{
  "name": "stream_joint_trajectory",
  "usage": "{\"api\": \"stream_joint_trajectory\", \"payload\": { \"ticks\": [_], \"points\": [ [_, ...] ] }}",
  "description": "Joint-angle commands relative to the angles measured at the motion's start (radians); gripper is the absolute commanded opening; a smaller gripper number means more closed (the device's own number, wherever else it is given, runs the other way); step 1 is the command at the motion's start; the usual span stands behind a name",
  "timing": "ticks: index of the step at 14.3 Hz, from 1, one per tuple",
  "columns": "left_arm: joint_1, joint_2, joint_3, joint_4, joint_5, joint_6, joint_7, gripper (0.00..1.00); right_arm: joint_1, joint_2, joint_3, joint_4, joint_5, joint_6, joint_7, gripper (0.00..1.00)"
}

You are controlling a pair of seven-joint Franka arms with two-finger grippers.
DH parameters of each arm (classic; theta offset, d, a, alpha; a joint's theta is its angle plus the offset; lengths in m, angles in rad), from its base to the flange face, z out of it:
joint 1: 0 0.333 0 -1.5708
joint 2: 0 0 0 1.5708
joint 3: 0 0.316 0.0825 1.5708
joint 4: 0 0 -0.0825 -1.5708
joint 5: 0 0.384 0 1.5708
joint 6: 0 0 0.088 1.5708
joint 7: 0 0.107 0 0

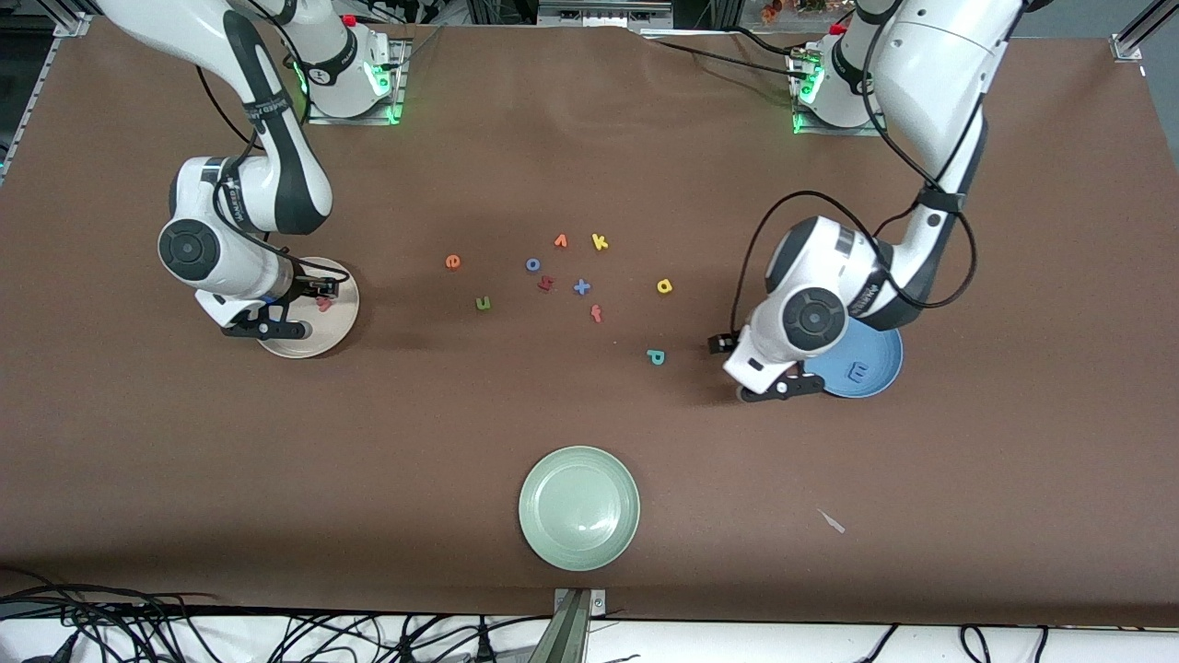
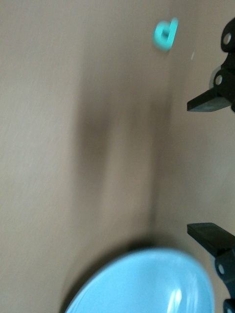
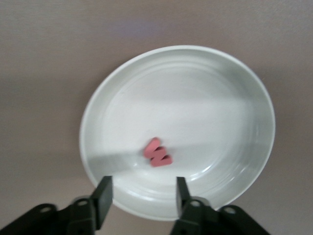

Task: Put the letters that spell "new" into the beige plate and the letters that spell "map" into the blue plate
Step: 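Move the right gripper to the orange e while the left gripper reaches the teal p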

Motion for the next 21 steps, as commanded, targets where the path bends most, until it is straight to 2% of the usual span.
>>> {"api": "stream_joint_trajectory", "payload": {
  "ticks": [1, 4, 5, 6, 7, 10, 12, 14, 16, 17, 19, 21],
  "points": [
    [-0.043, 0.074, 0.007, 0.113, -0.128, -0.015, -0.086, 1.0, 0.007, -0.054, 0.093, -0.008, 0.006, -0.035, 0.119, 1.0],
    [-0.089, 0.126, 0.007, 0.149, -0.131, 0.04, -0.201, 0.99, 0.007, -0.056, 0.19, -0.01, 0.006, -0.032, 0.154, 1.0],
    [-0.091, 0.14, 0.007, 0.149, -0.134, 0.071, -0.23, 0.94, 0.007, -0.059, 0.223, -0.016, 0.006, -0.024, 0.16, 1.0],
    [-0.091, 0.153, 0.007, 0.149, -0.139, 0.091, -0.254, 0.85, 0.007, -0.068, 0.253, -0.028, 0.006, -0.01, 0.174, 1.0],
    [-0.094, 0.169, 0.007, 0.149, -0.138, 0.108, -0.28, 0.82, 0.007, -0.086, 0.274, -0.048, 0.006, 0.011, 0.202, 1.0],
    [-0.155, 0.201, 0.014, 0.151, -0.128, 0.16, -0.333, 0.82, 0.009, -0.126, 0.351, -0.122, 0.006, 0.091, 0.248, 1.0],
    [-0.154, 0.203, 0.014, 0.157, -0.13, 0.162, -0.346, 0.82, 0.009, -0.123, 0.389, -0.149, 0.003, 0.157, 0.288, 1.0],
    [-0.155, 0.206, 0.014, 0.157, -0.13, 0.168, -0.347, 0.82, 0.007, -0.11, 0.391, -0.201, 0.0, 0.256, 0.288, 1.0],
    [-0.157, 0.213, 0.014, 0.157, -0.128, 0.18, -0.346, 0.81, 0.007, -0.077, 0.392, -0.209, 0.0, 0.286, 0.289, 1.0],
    [-0.157, 0.213, 0.014, 0.157, -0.127, 0.18, -0.344, 0.79, 0.009, -0.062, 0.394, -0.209, 0.0, 0.287, 0.286, 1.0],
    [-0.158, 0.219, 0.016, 0.157, -0.125, 0.183, -0.34, 0.68, 0.009, -0.036, 0.417, -0.208, 0.0, 0.296, 0.288, 1.0],
    [-0.157, 0.224, 0.016, 0.157, -0.125, 0.209, -0.334, 0.66, 0.009, 0.002, 0.419, -0.206, 0.0, 0.341, 0.289, 1.0]
  ]
}}
